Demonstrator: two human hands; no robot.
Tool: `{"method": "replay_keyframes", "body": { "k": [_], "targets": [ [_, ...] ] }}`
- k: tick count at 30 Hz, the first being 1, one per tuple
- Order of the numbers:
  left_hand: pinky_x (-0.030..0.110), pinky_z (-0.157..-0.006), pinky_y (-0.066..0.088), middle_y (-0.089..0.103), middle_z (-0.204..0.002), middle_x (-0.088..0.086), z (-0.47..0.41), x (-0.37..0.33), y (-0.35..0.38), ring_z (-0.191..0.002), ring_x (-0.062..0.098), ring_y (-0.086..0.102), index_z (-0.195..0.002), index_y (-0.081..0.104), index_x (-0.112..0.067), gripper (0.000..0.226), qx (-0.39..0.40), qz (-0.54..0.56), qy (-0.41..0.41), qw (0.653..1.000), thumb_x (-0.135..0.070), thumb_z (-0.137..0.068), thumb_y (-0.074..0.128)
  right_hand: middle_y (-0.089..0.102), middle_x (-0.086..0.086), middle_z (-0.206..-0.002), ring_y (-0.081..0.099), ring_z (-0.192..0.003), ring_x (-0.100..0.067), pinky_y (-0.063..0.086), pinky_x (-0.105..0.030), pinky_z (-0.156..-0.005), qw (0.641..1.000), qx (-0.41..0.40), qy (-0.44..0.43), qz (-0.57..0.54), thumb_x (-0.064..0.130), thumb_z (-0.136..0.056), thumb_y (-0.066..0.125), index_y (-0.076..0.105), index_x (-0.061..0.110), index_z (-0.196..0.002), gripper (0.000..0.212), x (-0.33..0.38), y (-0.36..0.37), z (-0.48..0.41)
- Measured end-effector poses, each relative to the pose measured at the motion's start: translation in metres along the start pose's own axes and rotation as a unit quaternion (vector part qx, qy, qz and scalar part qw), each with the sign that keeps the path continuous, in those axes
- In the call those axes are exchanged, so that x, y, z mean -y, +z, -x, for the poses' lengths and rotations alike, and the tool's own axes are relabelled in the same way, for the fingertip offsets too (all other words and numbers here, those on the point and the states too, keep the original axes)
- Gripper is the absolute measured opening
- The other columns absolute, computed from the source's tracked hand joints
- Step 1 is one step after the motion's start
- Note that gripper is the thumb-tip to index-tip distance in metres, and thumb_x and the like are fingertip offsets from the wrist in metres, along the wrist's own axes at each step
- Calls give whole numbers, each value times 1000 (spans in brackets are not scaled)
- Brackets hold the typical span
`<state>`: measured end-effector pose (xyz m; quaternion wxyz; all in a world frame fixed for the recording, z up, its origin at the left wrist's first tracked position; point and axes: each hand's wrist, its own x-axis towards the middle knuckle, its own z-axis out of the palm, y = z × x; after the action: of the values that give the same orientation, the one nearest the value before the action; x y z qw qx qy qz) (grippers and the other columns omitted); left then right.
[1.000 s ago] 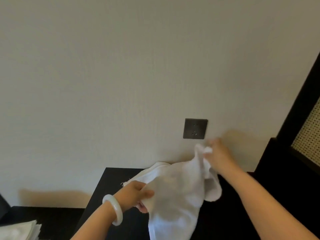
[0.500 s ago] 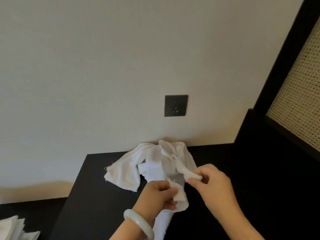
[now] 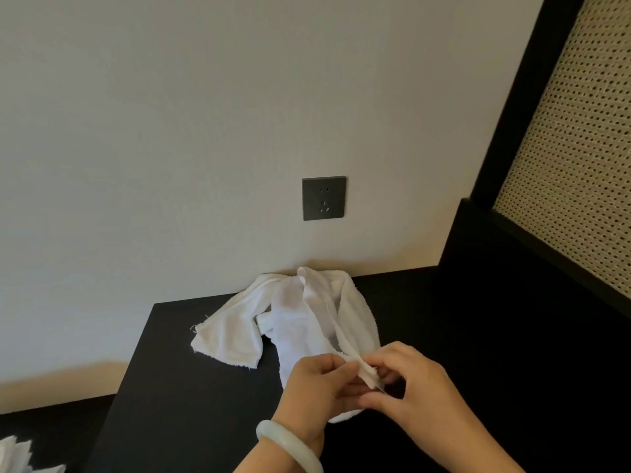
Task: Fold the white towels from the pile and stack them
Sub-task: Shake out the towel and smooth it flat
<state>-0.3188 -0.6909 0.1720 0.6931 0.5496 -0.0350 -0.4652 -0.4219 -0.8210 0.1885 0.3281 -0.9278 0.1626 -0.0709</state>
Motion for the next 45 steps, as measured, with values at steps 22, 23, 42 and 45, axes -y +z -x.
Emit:
{"method": "replay_keyframes", "body": {
  "k": [22,23,42,45],
  "targets": [
    [27,-49,54,64,-92,12,-73,-59,-77,-62,24,64,-114,58,-15,25,-205,-466,94,855,-2,-95,50,74,9,-81,69,-74,-5,53,-31,-77,882,-366,138,-261,10,-91,65,73,44,-88,36,-40,-87,15],
    [23,-48,53,64,-93,11,-73,-58,-74,-64,23,66,-110,61,-15,18,-199,-458,101,860,-6,-96,54,74,9,-83,69,-75,-4,53,-30,-78,884,-363,137,-261,10,-90,65,73,44,-90,35,-42,-88,13],
    [10,-67,40,64,-81,-4,-102,-50,-47,-74,12,62,-100,68,-20,14,-153,-600,187,763,-25,-99,55,74,10,-91,71,-82,-7,56,-35,-82,852,-384,154,-321,11,-92,62,73,39,-92,30,-61,-82,-5],
    [14,-57,45,68,-67,1,-89,-64,-42,-57,14,65,-88,66,-19,18,-180,-508,195,819,-24,-100,53,75,9,-92,71,-83,-7,58,-33,-79,859,-382,133,-314,12,-92,64,74,38,-95,28,-57,-91,-6]
  ]
}}
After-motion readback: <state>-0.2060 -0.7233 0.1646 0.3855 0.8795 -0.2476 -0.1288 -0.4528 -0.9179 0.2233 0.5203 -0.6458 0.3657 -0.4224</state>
